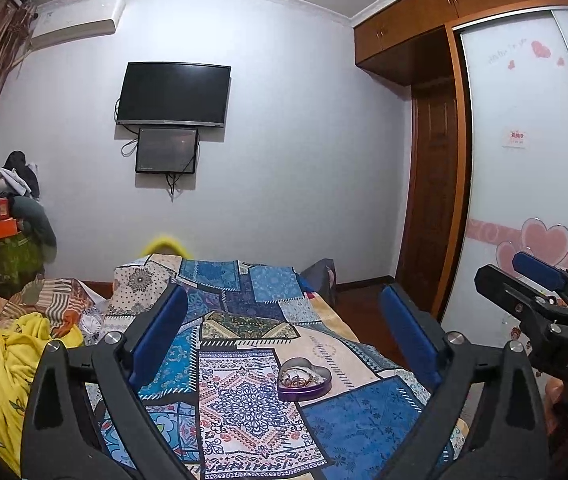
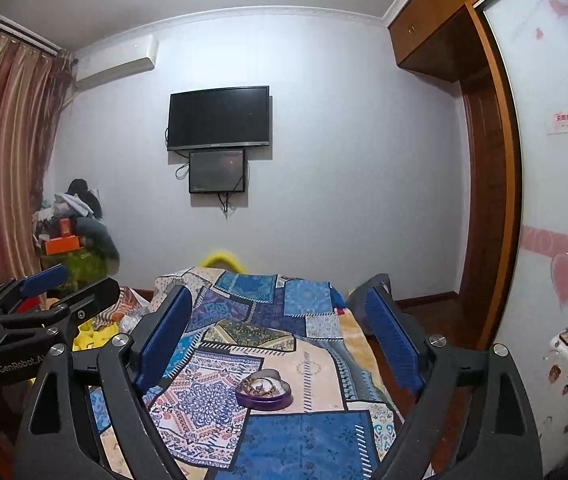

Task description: Organize jewelry

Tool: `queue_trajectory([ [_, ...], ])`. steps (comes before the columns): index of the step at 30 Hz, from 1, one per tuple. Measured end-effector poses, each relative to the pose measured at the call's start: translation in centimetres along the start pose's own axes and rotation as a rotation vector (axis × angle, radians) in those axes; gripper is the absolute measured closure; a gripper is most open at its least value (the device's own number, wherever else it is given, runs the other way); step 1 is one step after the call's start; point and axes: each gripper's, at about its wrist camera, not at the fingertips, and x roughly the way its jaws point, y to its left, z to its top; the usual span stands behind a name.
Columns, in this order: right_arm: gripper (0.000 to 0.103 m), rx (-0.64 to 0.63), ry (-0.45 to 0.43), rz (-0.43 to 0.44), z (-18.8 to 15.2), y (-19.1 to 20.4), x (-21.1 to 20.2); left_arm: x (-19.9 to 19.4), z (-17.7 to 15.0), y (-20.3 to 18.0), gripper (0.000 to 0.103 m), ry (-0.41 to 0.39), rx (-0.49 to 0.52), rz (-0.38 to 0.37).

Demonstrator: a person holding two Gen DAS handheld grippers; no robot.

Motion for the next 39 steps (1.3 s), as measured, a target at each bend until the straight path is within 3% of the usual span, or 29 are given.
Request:
queue_trajectory([
  [39,0.017,0.008,0.021,0.001,0.5,-0.7,0.0,1.1,-0.1,0.1,0.005,0.029,0.002,-0.010],
])
